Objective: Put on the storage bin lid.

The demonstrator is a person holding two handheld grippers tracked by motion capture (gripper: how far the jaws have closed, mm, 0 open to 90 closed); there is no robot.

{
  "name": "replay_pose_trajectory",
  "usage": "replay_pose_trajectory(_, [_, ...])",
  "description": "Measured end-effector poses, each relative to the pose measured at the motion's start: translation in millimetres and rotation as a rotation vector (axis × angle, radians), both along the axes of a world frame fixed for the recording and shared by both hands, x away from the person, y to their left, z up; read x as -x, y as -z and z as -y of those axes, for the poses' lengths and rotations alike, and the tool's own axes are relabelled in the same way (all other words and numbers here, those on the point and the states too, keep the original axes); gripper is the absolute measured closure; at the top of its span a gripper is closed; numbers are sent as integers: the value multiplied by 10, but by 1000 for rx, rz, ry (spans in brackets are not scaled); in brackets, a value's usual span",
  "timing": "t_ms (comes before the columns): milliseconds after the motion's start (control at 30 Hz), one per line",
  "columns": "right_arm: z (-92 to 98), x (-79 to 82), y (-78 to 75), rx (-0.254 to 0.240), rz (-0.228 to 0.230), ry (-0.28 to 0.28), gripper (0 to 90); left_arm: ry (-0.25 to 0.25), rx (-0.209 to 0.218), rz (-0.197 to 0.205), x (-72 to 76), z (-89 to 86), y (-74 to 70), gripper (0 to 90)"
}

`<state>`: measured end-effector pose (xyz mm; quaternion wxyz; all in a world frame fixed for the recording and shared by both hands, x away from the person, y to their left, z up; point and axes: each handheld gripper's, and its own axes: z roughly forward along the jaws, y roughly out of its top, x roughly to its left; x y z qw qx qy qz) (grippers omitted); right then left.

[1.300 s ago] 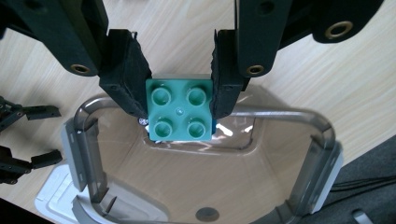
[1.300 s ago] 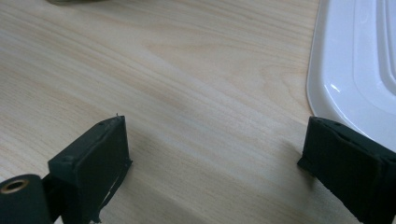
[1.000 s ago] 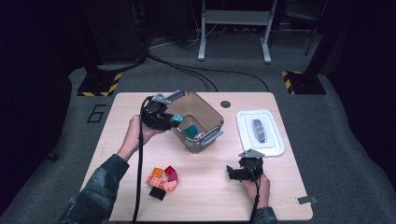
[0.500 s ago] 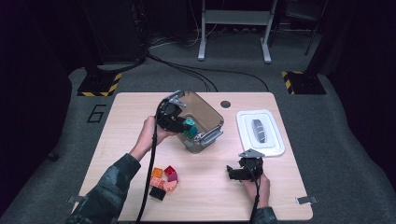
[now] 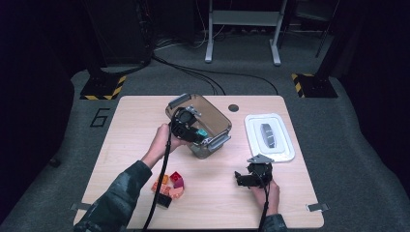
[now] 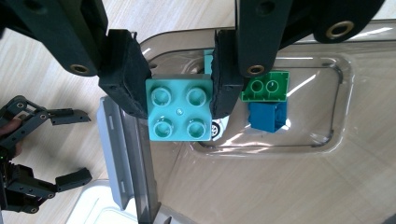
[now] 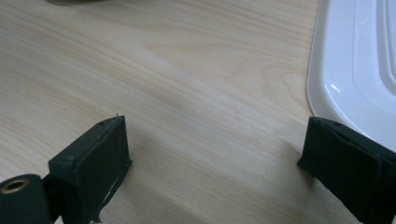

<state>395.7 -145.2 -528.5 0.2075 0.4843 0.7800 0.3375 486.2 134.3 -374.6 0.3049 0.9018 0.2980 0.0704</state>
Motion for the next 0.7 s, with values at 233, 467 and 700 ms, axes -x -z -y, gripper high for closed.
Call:
replay_pose_trajectory(233, [3, -3, 0, 3, 4, -4, 63, -5, 1, -14, 1, 2, 49, 582])
replay_pose_trajectory(467, [4, -4, 1, 4, 6, -5, 63, -25, -9, 1, 37, -39, -14, 407])
replay_pose_trajectory(700, [3, -3, 0, 3, 3, -4, 64, -40, 28, 44, 179, -205, -133, 235])
